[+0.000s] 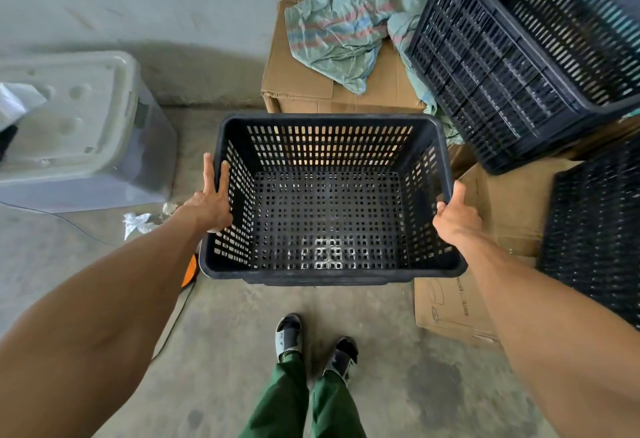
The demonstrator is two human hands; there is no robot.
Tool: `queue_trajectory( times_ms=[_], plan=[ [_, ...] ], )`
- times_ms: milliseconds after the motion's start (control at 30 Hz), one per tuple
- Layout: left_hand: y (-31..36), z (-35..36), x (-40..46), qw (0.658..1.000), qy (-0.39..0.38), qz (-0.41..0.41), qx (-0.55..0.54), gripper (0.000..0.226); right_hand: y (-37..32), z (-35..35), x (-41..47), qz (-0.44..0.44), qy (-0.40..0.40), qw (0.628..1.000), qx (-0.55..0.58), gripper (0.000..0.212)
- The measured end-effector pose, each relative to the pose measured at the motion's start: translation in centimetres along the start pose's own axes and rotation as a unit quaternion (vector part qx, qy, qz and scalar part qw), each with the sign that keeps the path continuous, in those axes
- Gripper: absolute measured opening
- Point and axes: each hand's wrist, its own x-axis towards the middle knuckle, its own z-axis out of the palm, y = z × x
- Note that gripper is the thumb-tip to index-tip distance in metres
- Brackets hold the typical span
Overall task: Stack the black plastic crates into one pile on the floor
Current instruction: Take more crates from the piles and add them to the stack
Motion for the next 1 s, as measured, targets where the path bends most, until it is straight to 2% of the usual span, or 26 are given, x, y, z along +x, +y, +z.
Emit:
queue_trajectory(
  times_ms=[200, 400, 533, 600, 767, 867, 1000],
  plan=[
    [0.2, 0.4, -0.4, 1.000, -0.008, -0.009, -0.020, 0.108, 0.1, -0.2, 0.2, 0.007, -0.016, 1.000, 0.002, 0.058],
    [0.2, -1.1, -0.4, 0.994, -0.102, -0.027, 0.003, 0.106, -1.1, -2.3, -0.8, 0.032, -0.096, 0.995, -0.020, 0.058],
    [1.9, -4.3, -0.1, 0.990, -0.122, -0.046, 0.055, 0.098, -1.9, -5.9, -2.3, 0.023, -0.126, 0.992, -0.017, 0.066],
    [3.6, -6.6, 0.3, 0.992, -0.099, -0.031, 0.071, 0.095, -2.6, -8.6, -3.0, 0.018, -0.104, 0.994, 0.026, 0.067],
    [10.7, -14.1, 2.5, 0.994, 0.029, 0.070, 0.072, 0.093, -3.6, -17.1, -2.9, 0.032, 0.012, 0.994, 0.102, 0.063],
    [16.5, -18.6, 3.5, 0.990, 0.066, 0.121, 0.032, 0.096, -2.9, -21.5, -2.0, 0.036, 0.061, 0.983, 0.172, 0.063],
    [25.9, -23.4, 4.4, 0.979, 0.089, 0.179, -0.026, 0.098, -0.5, -25.5, 1.2, 0.060, 0.083, 0.971, 0.216, 0.067]
  ],
)
